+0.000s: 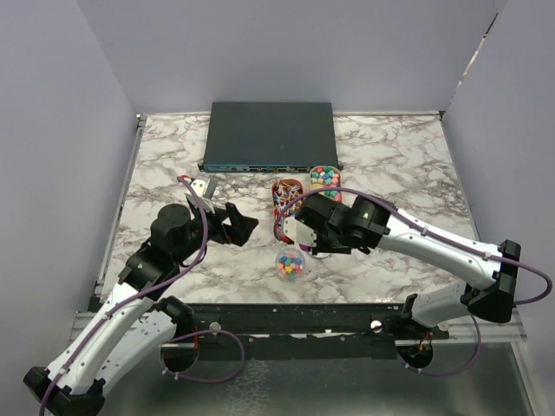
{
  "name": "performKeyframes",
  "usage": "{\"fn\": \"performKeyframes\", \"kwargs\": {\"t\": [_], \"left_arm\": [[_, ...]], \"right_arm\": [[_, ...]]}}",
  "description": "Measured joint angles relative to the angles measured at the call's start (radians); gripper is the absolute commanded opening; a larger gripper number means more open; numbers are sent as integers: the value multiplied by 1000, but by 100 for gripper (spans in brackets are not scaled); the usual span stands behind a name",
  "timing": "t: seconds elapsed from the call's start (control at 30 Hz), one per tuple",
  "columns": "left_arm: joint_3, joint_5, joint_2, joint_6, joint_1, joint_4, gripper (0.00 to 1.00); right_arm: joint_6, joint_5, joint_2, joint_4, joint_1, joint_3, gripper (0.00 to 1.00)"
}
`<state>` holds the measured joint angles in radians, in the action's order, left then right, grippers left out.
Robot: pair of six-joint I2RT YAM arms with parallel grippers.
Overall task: Pack the candies
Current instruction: Scoop the fake candies from the storage box.
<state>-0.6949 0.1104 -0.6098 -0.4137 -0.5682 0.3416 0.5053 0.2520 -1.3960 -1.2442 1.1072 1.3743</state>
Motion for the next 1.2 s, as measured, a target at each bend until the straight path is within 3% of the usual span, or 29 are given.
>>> {"fn": "performKeyframes", "kwargs": {"t": [0.57, 0.87, 1.2], "left_arm": [[0, -5, 15, 0, 6, 5, 98], [0, -6, 19, 0, 5, 6, 98], [0, -8, 39, 0, 5, 6, 98]], "right_arm": [[-176, 208, -56, 48, -51, 127, 1], [-449, 178, -191, 30, -240, 245, 1], [-700, 21, -242, 0, -396, 289, 1]]}}
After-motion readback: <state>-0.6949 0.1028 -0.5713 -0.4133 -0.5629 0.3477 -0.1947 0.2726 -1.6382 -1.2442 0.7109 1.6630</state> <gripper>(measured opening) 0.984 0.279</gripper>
